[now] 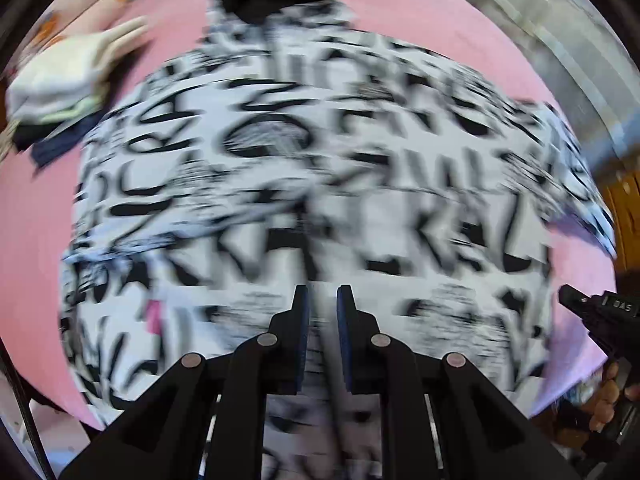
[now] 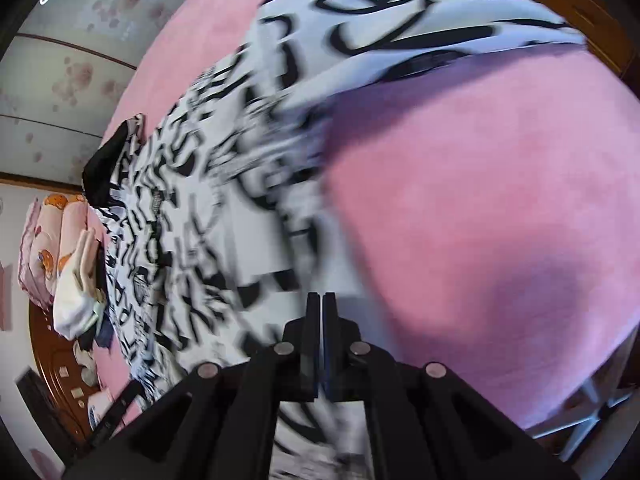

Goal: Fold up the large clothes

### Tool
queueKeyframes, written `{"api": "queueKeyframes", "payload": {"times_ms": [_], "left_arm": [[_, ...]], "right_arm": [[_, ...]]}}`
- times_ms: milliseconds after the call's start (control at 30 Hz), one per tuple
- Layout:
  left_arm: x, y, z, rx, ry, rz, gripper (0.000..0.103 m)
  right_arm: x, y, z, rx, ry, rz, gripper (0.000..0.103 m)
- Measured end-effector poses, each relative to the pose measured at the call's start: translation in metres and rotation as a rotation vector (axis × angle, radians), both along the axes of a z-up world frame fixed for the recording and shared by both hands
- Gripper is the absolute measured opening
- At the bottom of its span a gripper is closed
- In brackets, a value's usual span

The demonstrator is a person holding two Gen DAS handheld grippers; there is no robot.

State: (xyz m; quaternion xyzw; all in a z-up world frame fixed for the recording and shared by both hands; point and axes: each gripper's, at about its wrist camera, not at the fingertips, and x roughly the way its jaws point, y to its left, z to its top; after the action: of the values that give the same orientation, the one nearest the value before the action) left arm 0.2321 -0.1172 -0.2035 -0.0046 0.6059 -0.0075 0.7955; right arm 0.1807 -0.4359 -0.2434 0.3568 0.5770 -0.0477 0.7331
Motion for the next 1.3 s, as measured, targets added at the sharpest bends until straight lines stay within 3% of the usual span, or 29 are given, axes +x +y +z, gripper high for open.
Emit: {"api": "queueKeyframes", "payload": {"times_ms": [200, 567, 767, 833, 1167, 1300], "left_arm": [[0.003, -0.098, -0.001, 0.009, 0.040, -0.151, 0.012], [0.002, -0.199, -0.011, 0.108, 0.081, -0.305, 0.017], [0.012, -0.222, -0.011, 0.125, 0.086, -0.351, 0.022], [0.015, -0.227, -0.012, 0.126, 0.087, -0.359, 0.022], [0.028, -0.236, -0.019, 0.134, 0.110, -0.346, 0.023], [0.029, -0.234, -0.021, 0.133, 0.124, -0.341, 0.023]], "right_arm": [[-0.024, -0.074, -0.009, 0.087, 0.030, -0.077, 0.002], [-0.040, -0.201, -0.027, 0.187, -0.046, -0.384, 0.002], [-0.036, -0.248, -0.037, 0.248, -0.115, -0.558, 0.004], [-0.032, -0.257, -0.043, 0.271, -0.127, -0.594, 0.010], [-0.026, -0.266, -0.062, 0.389, -0.194, -0.708, 0.016], [-0.037, -0.266, -0.056, 0.388, -0.212, -0.735, 0.036]]}}
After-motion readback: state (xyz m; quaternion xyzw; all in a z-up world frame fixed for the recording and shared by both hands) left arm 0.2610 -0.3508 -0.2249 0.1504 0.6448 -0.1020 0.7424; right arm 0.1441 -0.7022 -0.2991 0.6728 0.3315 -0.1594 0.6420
